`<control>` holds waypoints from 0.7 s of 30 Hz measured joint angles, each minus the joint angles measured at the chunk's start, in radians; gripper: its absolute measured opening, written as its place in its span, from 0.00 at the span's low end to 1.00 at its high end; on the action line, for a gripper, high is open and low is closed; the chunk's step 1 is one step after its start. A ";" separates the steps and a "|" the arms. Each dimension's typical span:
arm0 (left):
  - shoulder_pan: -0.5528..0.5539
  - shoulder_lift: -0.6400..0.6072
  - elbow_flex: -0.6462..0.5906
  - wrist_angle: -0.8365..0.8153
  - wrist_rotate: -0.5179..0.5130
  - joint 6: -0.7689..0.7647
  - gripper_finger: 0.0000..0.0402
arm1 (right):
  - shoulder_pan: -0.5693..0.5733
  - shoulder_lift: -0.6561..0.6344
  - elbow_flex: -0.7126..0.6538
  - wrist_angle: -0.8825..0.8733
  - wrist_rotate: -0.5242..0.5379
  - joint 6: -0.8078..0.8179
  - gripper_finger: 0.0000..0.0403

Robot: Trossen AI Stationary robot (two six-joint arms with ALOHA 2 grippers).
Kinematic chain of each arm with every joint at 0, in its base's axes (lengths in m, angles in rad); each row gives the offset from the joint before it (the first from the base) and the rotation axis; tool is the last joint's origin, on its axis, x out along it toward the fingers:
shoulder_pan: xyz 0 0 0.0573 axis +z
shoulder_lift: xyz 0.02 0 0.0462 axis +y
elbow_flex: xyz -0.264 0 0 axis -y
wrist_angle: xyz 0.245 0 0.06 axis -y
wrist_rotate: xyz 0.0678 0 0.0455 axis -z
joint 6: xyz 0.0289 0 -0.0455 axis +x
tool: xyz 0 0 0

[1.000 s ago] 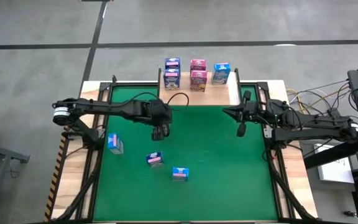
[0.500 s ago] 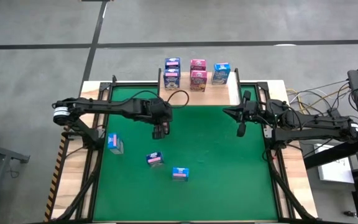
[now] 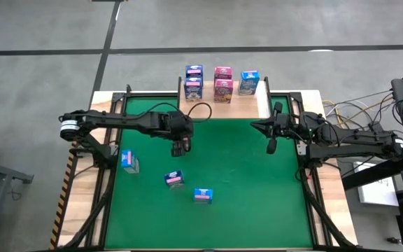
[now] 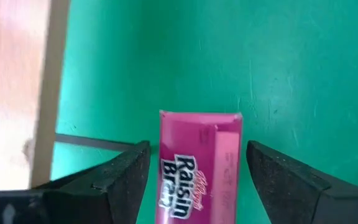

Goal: Stack cereal on shelf
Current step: Put the pink cereal on the shelf aligned with the other pink cereal boxes

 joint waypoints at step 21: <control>-0.003 0.000 -0.035 0.012 0.000 -0.005 0.57 | 0.000 0.000 0.000 0.000 0.000 -0.001 0.02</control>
